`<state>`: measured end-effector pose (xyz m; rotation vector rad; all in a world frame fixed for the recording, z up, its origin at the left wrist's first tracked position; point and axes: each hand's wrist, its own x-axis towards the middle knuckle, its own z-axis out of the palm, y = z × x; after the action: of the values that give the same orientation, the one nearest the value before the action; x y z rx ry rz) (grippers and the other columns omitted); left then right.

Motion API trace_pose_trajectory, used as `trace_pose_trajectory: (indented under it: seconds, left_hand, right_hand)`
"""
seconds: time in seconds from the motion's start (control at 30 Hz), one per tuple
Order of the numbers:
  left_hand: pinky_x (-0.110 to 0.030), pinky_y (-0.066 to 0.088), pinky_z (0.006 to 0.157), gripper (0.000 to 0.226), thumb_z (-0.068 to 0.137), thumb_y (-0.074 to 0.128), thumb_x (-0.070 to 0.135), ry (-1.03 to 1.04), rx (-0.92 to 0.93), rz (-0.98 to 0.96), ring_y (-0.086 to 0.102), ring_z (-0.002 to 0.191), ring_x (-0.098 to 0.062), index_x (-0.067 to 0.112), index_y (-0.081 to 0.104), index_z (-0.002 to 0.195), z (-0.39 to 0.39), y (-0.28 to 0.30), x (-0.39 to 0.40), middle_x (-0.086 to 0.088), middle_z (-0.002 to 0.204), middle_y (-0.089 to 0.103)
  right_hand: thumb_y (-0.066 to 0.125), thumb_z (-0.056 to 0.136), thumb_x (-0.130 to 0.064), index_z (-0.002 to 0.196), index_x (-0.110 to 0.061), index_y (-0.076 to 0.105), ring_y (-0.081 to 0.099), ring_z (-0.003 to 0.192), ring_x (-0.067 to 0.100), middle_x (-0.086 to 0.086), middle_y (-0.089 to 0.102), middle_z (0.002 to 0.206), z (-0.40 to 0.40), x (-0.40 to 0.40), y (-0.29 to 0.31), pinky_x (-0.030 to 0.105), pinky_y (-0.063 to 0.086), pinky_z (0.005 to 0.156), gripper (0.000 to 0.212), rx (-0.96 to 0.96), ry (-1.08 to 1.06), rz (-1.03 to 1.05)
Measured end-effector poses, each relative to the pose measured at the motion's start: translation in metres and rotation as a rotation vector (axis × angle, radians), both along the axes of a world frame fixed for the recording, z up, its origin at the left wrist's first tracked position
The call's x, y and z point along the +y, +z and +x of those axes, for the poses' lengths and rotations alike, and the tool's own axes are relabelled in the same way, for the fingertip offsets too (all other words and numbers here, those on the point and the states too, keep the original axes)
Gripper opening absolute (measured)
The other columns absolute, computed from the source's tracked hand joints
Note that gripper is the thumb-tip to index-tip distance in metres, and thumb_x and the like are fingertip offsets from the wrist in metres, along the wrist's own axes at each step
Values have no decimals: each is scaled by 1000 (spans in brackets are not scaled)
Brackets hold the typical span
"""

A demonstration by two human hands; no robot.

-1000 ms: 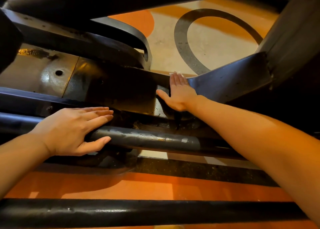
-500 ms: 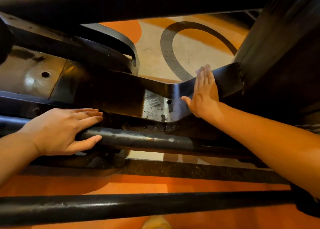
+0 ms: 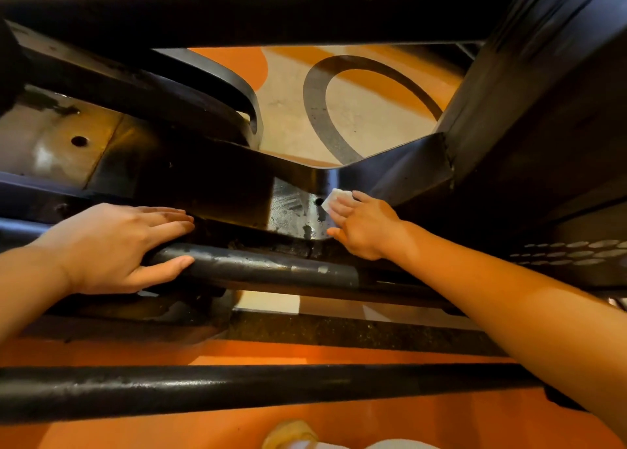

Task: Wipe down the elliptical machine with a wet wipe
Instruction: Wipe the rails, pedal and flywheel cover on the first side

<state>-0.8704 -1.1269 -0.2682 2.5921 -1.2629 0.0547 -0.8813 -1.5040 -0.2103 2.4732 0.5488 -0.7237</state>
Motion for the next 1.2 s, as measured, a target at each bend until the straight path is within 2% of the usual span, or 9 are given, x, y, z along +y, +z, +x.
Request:
trace_pose_trajectory:
  seconds: [0.13, 0.27, 0.47, 0.53, 0.6, 0.7, 0.77, 0.93, 1.2]
  left_hand:
    - [-41, 61, 79, 77, 94, 26, 72, -1, 0, -22, 64, 117, -19, 16, 66, 128, 2, -4, 2, -3, 126, 68]
    - [-37, 61, 75, 78, 94, 25, 72, 0, -20, -28, 66, 113, -20, 15, 70, 121, 2, -6, 0, -3, 122, 69]
    - [-37, 61, 74, 77, 94, 25, 72, 2, -27, -41, 68, 109, -21, 15, 71, 119, 4, -9, 0, -4, 122, 69]
    - [-42, 62, 74, 77, 94, 26, 72, 6, -13, -41, 68, 109, -23, 14, 71, 119, 6, -12, 1, -5, 122, 69]
    - [-44, 62, 76, 77, 94, 27, 72, 3, 6, -44, 68, 111, -23, 14, 70, 121, 6, -12, 1, -6, 124, 68]
    - [-37, 61, 74, 76, 94, 25, 72, 1, -15, -37, 69, 109, -21, 16, 70, 121, 5, -10, 1, -4, 124, 68]
    - [-32, 60, 72, 76, 94, 24, 72, -2, -19, -22, 69, 108, -18, 17, 70, 122, 5, -7, 0, -2, 124, 68]
    - [-35, 61, 71, 76, 94, 24, 73, -7, -19, -6, 69, 108, -17, 18, 70, 122, 4, -3, 1, -1, 125, 68]
    - [-34, 61, 71, 75, 94, 24, 72, -18, -21, -8, 69, 108, -17, 19, 67, 125, 5, -3, 2, -1, 127, 67]
  right_hand:
    - [18, 105, -46, 155, -7, 12, 0, 151, 23, 9, 8, 163, -27, 2, 17, 37, -2, 120, 64, -94, -25, -103]
    - [13, 102, -56, 149, 7, -9, -8, 148, 37, 24, -8, 160, -37, -3, 43, 44, -13, 116, 81, -405, -256, -487]
    - [8, 98, -62, 144, 10, -15, -7, 147, 41, 26, -8, 159, -41, -11, 67, 48, -9, 117, 88, -444, -368, -554]
    - [11, 97, -64, 148, 10, -8, -2, 147, 43, 29, 0, 159, -51, -8, 58, 51, -4, 120, 92, -449, -330, -496]
    - [18, 100, -58, 150, 9, 6, 3, 148, 41, 28, 9, 158, -58, -4, 45, 48, 1, 121, 85, -361, -259, -271]
    - [22, 104, -45, 151, 0, 24, 11, 149, 29, 17, 19, 160, -52, -1, 28, 39, 1, 122, 65, -142, -131, 58]
    - [20, 106, -39, 148, -12, 38, 19, 147, 20, 5, 29, 158, -36, -3, 20, 35, 4, 121, 53, 1, -38, 135]
    - [19, 108, -36, 157, -17, 10, -2, 150, 18, 1, -1, 164, -8, 1, 0, 39, 2, 120, 53, 207, 196, -78]
    - [24, 107, -36, 154, -18, -11, -11, 149, 17, 2, -12, 163, 3, 7, -18, 36, -4, 122, 62, 242, 197, 128]
